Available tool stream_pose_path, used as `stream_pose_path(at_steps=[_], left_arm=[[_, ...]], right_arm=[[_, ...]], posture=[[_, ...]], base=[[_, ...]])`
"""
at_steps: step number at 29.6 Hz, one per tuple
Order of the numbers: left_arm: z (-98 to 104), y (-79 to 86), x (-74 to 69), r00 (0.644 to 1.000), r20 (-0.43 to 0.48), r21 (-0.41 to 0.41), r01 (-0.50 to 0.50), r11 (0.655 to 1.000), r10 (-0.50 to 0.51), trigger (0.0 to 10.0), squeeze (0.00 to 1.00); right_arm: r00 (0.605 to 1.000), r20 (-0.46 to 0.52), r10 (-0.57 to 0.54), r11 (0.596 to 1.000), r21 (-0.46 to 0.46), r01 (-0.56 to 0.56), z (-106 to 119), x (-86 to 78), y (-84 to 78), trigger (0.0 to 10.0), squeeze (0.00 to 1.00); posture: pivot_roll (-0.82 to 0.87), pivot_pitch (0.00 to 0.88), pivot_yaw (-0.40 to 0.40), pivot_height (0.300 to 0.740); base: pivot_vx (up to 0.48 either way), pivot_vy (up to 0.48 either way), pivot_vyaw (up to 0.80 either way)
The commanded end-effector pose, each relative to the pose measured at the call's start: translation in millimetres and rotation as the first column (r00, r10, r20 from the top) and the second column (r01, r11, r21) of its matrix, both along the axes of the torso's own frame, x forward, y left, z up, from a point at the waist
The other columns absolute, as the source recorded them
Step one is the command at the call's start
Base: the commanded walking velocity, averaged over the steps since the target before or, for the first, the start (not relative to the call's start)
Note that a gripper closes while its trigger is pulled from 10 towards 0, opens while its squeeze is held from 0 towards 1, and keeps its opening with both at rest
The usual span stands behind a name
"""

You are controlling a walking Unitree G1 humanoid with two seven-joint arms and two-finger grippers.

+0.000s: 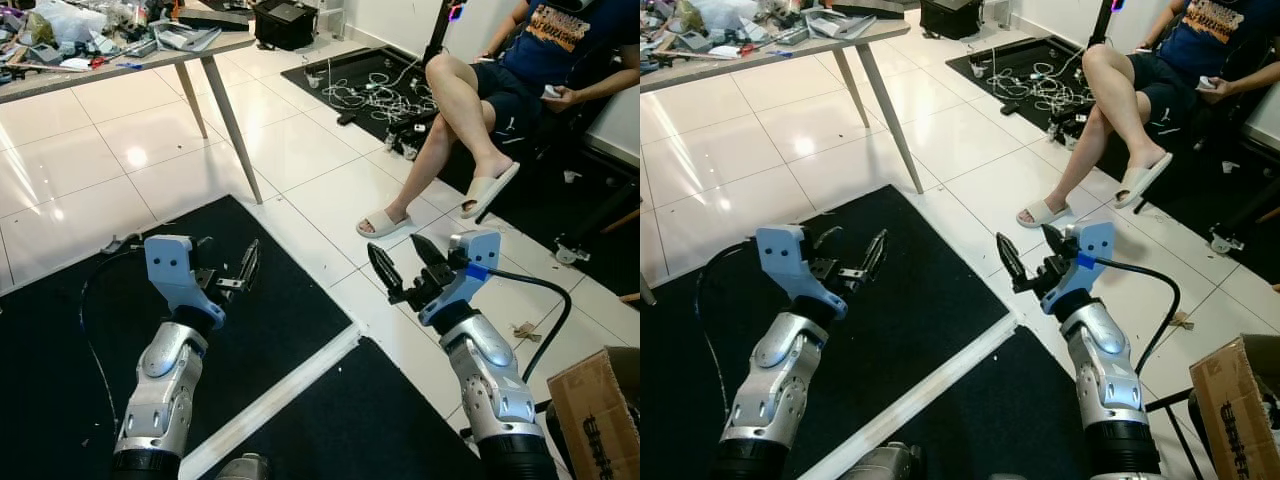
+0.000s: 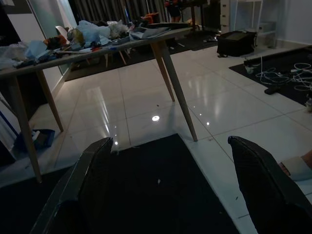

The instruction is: Picking trash to rubbish bin

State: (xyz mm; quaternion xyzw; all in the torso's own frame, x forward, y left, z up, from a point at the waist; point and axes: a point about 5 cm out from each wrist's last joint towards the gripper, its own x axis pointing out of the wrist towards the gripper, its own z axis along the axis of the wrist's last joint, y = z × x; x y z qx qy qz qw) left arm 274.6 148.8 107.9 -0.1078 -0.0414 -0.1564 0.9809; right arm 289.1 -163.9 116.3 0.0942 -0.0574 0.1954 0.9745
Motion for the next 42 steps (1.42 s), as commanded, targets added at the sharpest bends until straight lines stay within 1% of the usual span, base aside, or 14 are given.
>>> stream_pose_path(at_steps=[1,13,28,31,42], left_arm=[[2.7,-1.3,0.8,1.0,0.016,-0.006,0.014,1.0,-0.013,10.0,0.0],[3.4,-4.1,-0.3,0.999,0.021,-0.02,0.025,0.999,-0.025,10.0,0.0],[2.6,-1.1,-1.1,0.999,0.018,-0.032,0.027,0.999,-0.026,10.0,0.0],[2.6,-1.0,-1.1,0.999,0.018,-0.032,0.028,0.999,-0.027,10.0,0.0],[2.1,-1.8,-1.2,0.999,0.018,-0.032,0.032,0.999,-0.032,10.0,0.0]], right_arm=[[1.0,-0.014,0.011,1.0,-0.003,-0.011,-0.7,1.7,1.2,10.0,0.0],[1.0,-0.016,0.017,1.0,-0.009,-0.017,-0.3,1.2,-1.1,10.0,0.0],[0.999,-0.022,0.032,0.999,-0.018,-0.032,-0.4,2.3,2.5,10.0,0.0],[0.999,-0.024,0.047,0.998,-0.03,-0.048,-0.2,2.2,3.8,10.0,0.0],[0.998,-0.034,0.056,0.998,-0.02,-0.057,-1.8,1.8,3.9,10.0,0.0]], posture=[[0.01,0.0,-0.002,0.74],[0.01,0.0,-0.006,0.74],[0.01,0.0,-0.009,0.74],[0.01,0.0,-0.008,0.74],[0.01,0.0,-0.008,0.74]], base=[[0.379,0.0,0.0],[0.413,0.0,0.0],[0.419,0.0,0.0],[0.417,0.0,0.64],[0.419,0.0,0.8]])
